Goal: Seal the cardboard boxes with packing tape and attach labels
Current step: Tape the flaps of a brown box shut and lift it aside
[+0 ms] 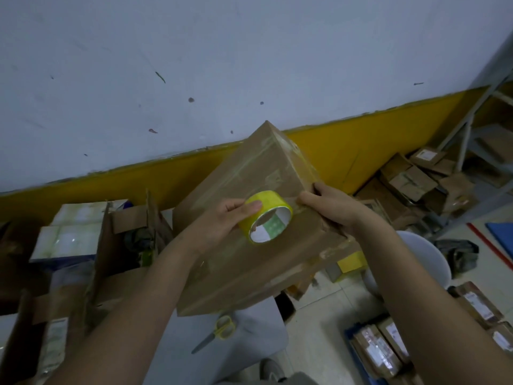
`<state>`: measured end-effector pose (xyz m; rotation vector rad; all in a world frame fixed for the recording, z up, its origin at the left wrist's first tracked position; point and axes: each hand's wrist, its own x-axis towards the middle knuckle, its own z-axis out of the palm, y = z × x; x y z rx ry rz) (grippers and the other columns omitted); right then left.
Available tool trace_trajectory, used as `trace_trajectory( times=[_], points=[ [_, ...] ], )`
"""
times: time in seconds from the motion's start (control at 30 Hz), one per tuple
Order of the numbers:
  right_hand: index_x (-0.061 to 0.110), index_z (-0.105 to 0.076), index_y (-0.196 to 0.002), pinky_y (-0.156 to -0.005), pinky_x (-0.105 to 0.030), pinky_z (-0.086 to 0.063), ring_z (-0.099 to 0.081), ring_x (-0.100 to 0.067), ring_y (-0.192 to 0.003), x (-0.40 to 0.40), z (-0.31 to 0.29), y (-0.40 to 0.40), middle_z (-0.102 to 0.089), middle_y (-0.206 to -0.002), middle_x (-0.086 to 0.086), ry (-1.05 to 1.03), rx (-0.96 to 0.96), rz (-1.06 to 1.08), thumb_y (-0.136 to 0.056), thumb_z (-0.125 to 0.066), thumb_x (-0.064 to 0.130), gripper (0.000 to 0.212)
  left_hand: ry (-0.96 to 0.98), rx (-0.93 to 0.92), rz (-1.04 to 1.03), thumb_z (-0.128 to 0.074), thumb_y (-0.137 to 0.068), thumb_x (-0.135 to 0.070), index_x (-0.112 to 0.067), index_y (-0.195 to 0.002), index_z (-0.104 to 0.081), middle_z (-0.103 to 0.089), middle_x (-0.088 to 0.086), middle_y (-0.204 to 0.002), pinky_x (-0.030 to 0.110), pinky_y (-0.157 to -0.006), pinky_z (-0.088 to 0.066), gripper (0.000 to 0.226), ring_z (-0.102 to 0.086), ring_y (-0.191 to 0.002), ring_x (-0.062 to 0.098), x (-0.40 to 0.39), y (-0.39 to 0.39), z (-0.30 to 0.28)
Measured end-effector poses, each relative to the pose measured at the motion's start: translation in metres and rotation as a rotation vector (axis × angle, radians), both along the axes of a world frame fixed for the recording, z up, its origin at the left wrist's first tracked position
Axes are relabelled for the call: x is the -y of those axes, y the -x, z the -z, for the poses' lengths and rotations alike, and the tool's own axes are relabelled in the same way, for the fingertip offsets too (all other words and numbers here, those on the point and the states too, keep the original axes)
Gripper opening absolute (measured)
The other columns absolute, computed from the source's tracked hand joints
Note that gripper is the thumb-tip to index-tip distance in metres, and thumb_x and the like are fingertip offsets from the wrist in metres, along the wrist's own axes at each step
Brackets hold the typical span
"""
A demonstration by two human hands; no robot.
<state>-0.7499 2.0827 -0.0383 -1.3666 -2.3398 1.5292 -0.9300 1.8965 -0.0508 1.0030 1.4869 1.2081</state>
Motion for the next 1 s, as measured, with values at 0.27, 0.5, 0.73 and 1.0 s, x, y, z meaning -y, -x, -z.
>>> trace_trajectory(
  times=[0.27, 0.5, 0.73, 1.0],
  points=[
    [0.024, -0.061, -0.118, -0.089, -0.058, -0.055, -0.068, -0.031, -0.097, -0.017, 0.009, -0.006, -0.069, -0.11, -0.007, 0.048, -0.033, -0.009, -0.063, -0.063, 0.068, 0.071, 0.164, -0.385, 0.1, -0.061, -0.089, -0.056, 0.002, -0.076, -0.071, -0.054, 0.01, -0.06, 0.025, -0.055, -0.038, 0.06, -0.048, -0.055, 0.016, 0.022, 0.028, 0.015],
    [0.027, -0.062, -0.124, -0.09, -0.054, -0.056, -0.07, -0.03, -0.098, -0.033, 0.021, -0.004, -0.071, -0.111, -0.007, 0.167, -0.042, -0.03, -0.083, -0.063, 0.051, 0.048, 0.243, -0.52, 0.121, -0.065, -0.087, -0.06, -0.012, -0.058, -0.045, -0.028, 0.008, -0.057, 0.035, -0.053, -0.021, 0.06, -0.029, -0.053, 0.023, 0.017, 0.036, 0.032],
    [0.022, -0.058, -0.132, -0.098, -0.047, -0.053, -0.064, -0.024, -0.107, -0.01, 0.103, -0.003, -0.066, -0.119, 0.0, 0.266, -0.022, 0.101, -0.088, -0.066, 0.054, 0.055, 0.353, -0.339, 0.053, -0.067, -0.064, -0.075, -0.023, -0.065, -0.071, -0.057, -0.002, -0.065, 0.025, -0.059, -0.037, 0.052, -0.051, -0.063, 0.01, 0.032, 0.053, 0.067],
    [0.018, -0.052, -0.139, -0.099, -0.046, -0.048, -0.059, -0.03, -0.116, 0.022, 0.17, 0.005, -0.062, -0.13, -0.006, 0.027, 0.002, 0.208, -0.096, -0.051, 0.055, 0.057, 0.367, -0.3, -0.022, -0.07, -0.075, -0.071, -0.018, -0.065, -0.062, -0.04, 0.004, -0.064, 0.031, -0.058, -0.028, 0.055, -0.039, -0.06, 0.014, 0.015, 0.038, 0.1]
  ],
)
